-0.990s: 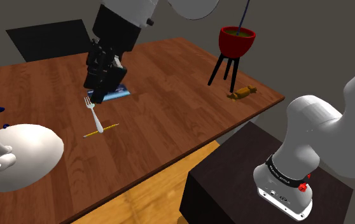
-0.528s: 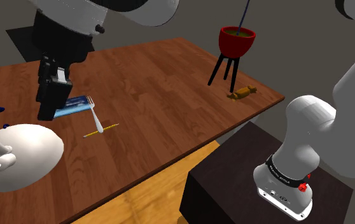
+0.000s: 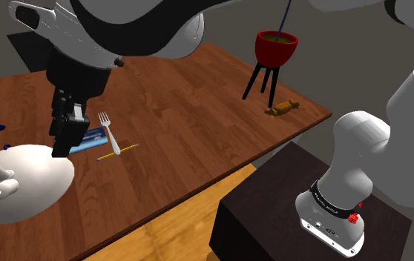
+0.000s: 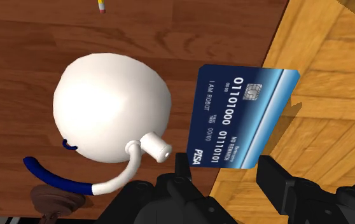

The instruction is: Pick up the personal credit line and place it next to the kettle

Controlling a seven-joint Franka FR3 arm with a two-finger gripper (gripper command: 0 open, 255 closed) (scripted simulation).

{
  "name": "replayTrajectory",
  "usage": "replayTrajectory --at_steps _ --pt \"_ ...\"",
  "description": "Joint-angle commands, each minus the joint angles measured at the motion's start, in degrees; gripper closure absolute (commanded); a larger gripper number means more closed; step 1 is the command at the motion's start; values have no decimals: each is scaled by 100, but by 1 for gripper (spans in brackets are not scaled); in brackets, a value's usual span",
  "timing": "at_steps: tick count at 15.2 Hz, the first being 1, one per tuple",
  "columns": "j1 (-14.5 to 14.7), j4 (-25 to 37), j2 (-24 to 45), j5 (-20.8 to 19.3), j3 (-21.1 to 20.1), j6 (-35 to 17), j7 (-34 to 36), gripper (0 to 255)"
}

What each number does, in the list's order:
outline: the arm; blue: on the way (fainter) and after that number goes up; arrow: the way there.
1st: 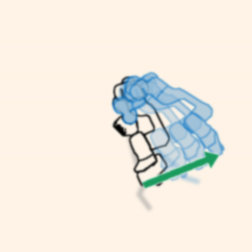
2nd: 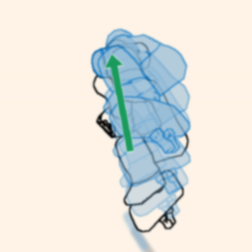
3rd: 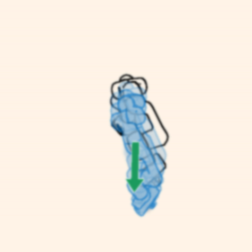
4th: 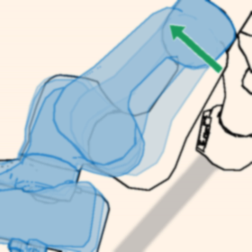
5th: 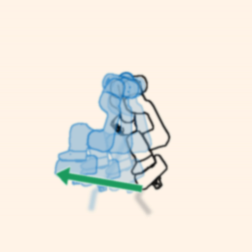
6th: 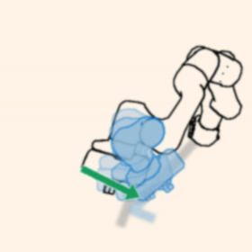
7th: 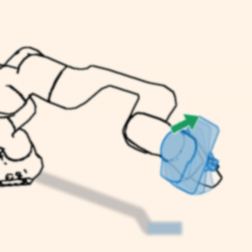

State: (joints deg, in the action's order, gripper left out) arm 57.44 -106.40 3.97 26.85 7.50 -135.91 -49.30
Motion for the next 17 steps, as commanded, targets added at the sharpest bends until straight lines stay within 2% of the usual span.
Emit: replayTrajectory --at_steps 1,17 --pt "4 -123 33 71 -11 -146 -86 255" --pt "-12 -780 448 772 -138 -1110 -863 255"
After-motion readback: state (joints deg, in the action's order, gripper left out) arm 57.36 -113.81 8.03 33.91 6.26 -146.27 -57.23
